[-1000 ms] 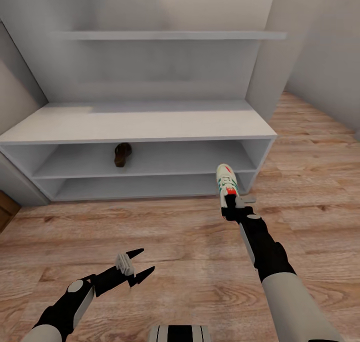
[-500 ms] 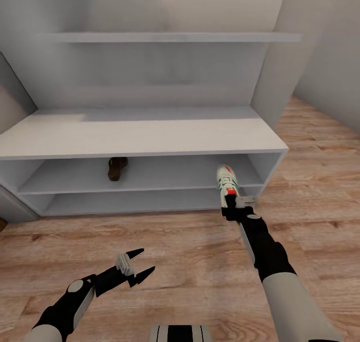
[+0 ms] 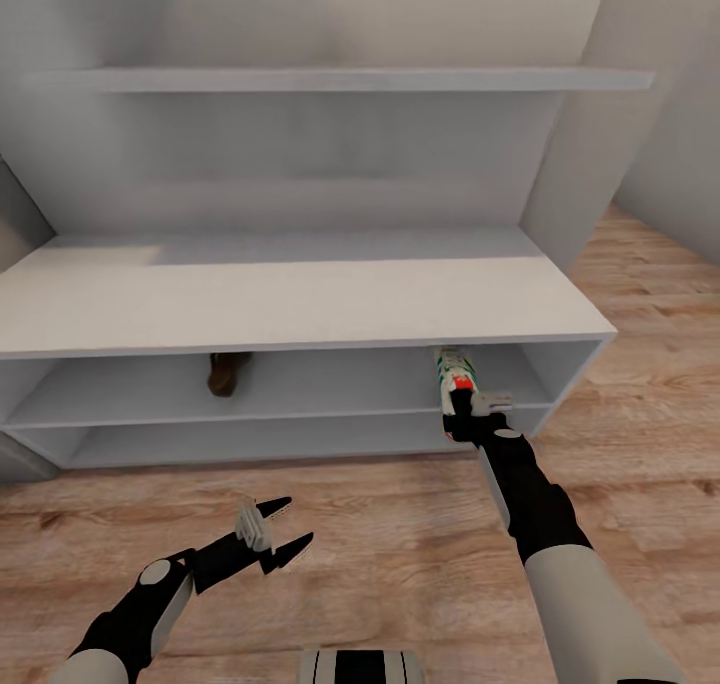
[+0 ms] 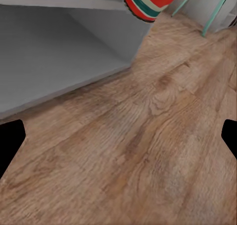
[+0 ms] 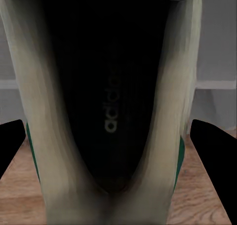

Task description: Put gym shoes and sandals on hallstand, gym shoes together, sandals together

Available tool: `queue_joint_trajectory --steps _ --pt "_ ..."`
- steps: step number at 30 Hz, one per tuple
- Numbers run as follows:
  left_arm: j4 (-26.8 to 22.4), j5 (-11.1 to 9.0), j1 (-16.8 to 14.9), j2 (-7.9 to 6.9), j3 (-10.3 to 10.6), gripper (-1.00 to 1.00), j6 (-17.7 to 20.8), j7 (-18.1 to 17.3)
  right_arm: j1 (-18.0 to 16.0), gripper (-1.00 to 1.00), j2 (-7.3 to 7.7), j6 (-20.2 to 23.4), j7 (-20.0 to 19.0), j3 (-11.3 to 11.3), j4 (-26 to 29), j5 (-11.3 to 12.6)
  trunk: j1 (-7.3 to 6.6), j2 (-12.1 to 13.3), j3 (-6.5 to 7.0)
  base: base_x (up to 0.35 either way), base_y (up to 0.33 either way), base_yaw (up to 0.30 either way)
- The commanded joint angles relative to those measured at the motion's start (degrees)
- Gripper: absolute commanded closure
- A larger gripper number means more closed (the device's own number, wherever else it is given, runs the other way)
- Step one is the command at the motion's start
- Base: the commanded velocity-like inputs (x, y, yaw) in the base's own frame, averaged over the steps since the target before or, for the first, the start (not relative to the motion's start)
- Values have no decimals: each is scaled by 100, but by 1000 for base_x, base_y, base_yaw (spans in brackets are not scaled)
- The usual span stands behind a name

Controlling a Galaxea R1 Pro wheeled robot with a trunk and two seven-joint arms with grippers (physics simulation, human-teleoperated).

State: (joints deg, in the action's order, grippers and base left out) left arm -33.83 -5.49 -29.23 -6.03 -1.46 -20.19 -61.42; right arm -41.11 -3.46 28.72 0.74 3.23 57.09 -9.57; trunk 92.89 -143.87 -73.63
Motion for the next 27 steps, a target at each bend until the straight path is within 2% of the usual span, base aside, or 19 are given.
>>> queue_joint_trajectory --steps 1,13,20,27 --pt "8 -13 -4 2 -3 -100 -29 -20 -2 100 -6 32 -12 11 10 -54 2 -2 -4 318 167 0" --pt "8 -13 -4 5 -3 -100 -29 -19 -2 100 -6 32 -12 11 12 -54 2 -2 -4 262 152 0" --pt "8 -13 -4 5 -3 -100 -29 -20 -2 100 -6 35 -12 11 12 -54 2 -2 -4 44 2 0" --pt "8 -13 -4 5 -3 -100 -29 -19 -2 100 -6 31 -12 11 12 -57 2 -2 -4 256 -124 0"
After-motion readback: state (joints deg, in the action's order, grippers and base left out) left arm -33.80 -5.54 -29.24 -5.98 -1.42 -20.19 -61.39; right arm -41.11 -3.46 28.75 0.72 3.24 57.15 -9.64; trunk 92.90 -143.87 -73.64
